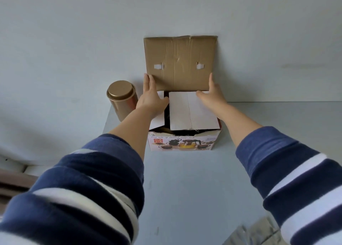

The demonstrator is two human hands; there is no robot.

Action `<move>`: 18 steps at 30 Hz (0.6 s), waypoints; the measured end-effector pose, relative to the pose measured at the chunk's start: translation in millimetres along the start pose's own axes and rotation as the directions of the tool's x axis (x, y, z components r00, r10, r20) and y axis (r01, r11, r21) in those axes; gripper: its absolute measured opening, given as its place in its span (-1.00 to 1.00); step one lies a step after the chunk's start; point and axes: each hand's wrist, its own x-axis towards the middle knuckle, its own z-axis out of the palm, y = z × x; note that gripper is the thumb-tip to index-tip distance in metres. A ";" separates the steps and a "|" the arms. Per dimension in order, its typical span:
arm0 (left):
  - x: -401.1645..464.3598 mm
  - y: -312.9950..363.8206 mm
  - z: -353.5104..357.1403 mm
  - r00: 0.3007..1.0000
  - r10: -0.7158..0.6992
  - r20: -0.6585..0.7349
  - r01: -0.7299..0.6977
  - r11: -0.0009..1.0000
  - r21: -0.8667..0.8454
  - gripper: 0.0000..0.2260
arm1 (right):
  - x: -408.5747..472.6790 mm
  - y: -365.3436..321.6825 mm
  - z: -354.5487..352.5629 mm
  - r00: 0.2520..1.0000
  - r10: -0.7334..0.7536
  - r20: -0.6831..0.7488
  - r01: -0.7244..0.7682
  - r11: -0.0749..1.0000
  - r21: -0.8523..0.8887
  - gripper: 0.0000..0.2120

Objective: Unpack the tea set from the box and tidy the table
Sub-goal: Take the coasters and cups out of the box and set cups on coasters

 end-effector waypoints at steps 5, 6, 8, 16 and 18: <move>-11.0 -0.9 5.9 0.999 -0.024 0.021 0.024 0.999 0.031 -0.32 | -30.8 -5.0 0.8 0.993 -0.020 0.115 0.053 0.954 -0.295 -0.03; -16.4 -0.3 5.3 1.000 -0.026 0.008 0.025 0.999 0.024 -0.38 | -43.3 -3.7 2.2 0.986 -0.025 0.162 0.082 0.932 -0.353 0.00; -24.4 0.8 1.8 0.999 -0.032 -0.040 0.031 0.999 -0.025 -0.54 | -62.1 2.6 5.0 0.973 -0.038 0.229 0.141 0.881 -0.451 0.05; -54.3 -30.7 -23.1 0.976 -0.124 -0.178 0.085 0.973 -0.212 -0.54 | -95.5 19.6 -2.9 0.965 -0.171 0.199 0.245 0.859 -0.450 -0.16; -62.6 -39.2 -21.1 0.973 -0.121 -0.197 0.094 0.985 -0.143 -0.54 | -100.5 22.5 -2.7 0.955 -0.291 0.059 0.295 0.910 -0.290 -0.35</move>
